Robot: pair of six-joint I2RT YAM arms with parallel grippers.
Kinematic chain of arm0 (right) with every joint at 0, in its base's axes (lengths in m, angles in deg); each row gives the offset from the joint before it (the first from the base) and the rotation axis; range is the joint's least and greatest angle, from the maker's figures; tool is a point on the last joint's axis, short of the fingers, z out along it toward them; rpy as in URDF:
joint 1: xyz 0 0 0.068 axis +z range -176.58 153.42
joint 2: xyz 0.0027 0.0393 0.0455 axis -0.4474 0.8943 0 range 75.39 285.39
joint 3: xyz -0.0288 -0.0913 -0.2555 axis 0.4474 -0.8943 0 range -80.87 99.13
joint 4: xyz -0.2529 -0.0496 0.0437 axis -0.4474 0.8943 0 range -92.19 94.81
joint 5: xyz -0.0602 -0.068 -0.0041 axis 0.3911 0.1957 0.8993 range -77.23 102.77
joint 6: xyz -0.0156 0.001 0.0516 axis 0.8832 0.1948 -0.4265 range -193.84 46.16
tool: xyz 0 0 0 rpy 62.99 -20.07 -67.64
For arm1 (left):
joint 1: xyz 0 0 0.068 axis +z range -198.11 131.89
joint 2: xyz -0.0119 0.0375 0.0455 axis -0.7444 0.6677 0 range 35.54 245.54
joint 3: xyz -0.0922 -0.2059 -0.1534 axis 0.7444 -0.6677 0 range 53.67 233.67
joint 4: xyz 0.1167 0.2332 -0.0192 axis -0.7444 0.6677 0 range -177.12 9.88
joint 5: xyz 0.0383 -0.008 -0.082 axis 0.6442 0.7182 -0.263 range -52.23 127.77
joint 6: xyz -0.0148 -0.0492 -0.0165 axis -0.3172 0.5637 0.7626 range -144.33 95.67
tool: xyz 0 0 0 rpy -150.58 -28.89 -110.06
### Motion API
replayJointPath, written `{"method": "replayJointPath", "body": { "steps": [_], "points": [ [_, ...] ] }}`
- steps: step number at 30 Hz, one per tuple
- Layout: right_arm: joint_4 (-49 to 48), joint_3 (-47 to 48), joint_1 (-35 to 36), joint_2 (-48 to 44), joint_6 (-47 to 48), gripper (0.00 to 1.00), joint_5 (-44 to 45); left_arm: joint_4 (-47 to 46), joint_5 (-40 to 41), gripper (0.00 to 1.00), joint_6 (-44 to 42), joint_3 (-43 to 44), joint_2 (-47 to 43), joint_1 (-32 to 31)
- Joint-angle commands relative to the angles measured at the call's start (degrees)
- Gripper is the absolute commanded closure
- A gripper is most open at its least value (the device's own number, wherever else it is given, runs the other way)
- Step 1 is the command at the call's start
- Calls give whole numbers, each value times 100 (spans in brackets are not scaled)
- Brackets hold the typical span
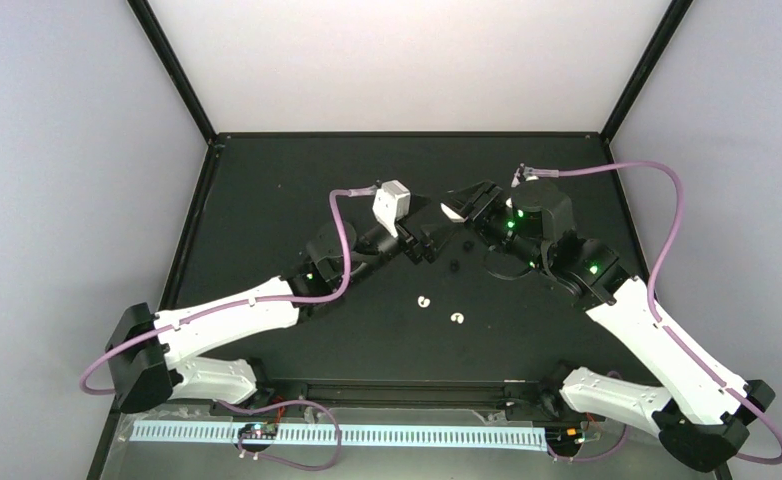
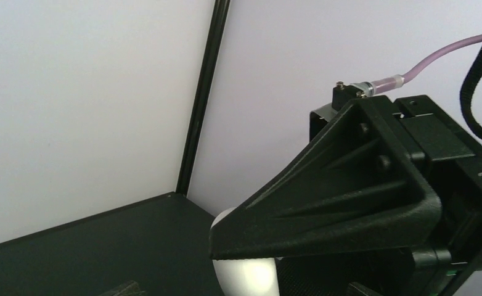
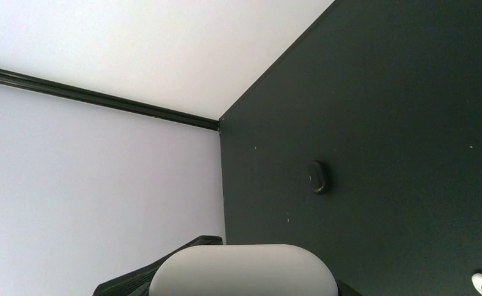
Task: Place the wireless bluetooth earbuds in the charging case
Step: Pick up the charging case at the center of the board.
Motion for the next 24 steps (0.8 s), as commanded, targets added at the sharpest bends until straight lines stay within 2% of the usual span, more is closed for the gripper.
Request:
{"method": "replayJointPath", "body": {
  "steps": [1,7,16,24],
  "points": [
    [-21,187,24,-86,-93,99,-19,-233,-200,14,262,240,124,91],
    [-24,210,24,-138,-87,99,-28,-168,-153,20,357,239,201,162],
    [-144,135,30,-127,-137,99,-159,-365,-427,39,406,274,201,208],
    [-190,126,25,-109,-145,99,-202,-376,-514,41,438,358,201,208]
  ]
}}
